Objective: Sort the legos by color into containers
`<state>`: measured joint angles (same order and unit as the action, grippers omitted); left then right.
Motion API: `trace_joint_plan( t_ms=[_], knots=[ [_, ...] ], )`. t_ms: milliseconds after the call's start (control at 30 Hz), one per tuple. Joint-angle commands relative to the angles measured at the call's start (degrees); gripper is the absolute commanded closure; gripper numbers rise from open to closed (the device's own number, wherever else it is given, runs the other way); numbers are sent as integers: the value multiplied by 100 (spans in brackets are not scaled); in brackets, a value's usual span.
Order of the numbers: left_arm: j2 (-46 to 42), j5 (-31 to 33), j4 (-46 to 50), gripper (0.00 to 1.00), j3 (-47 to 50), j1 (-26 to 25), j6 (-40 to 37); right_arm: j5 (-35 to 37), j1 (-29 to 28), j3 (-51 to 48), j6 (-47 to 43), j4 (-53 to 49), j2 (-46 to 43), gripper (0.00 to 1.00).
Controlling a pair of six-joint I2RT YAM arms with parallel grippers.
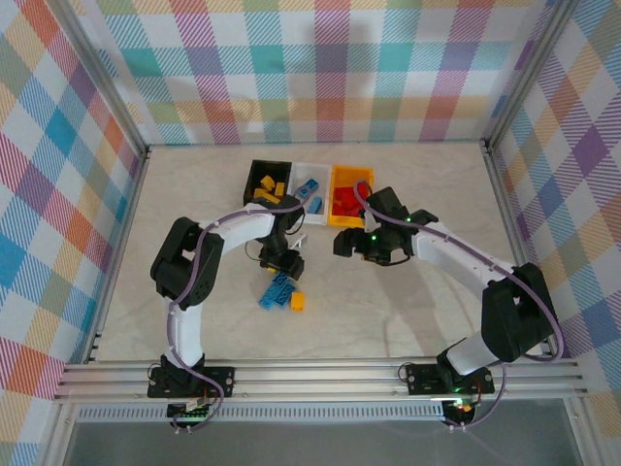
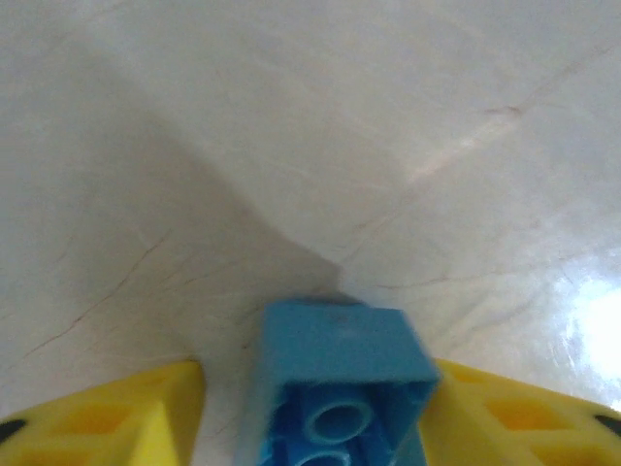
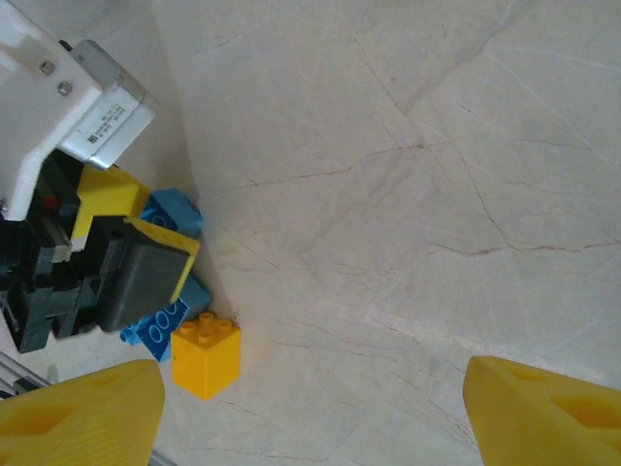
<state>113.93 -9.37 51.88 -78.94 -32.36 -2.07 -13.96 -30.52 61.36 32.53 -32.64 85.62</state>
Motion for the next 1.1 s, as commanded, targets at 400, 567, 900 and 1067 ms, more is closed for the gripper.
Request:
trace_joint_plan(
  t_ms=[400, 567, 900, 1067],
  knots=[
    [-168, 313, 13, 75, -750, 462, 480, -19, -24, 494, -373, -275, 154, 19],
    [-450, 144, 29, 75, -1506, 522, 824, -35, 62, 600, -510, -314, 130, 18],
    [1036, 422, -345, 75, -3979, 512, 1536, 270, 104, 754, -1065, -363, -195, 19],
    [2004, 696, 49, 75, -5378, 487, 1553, 370, 113, 787, -1303, -558, -328, 18]
  ],
)
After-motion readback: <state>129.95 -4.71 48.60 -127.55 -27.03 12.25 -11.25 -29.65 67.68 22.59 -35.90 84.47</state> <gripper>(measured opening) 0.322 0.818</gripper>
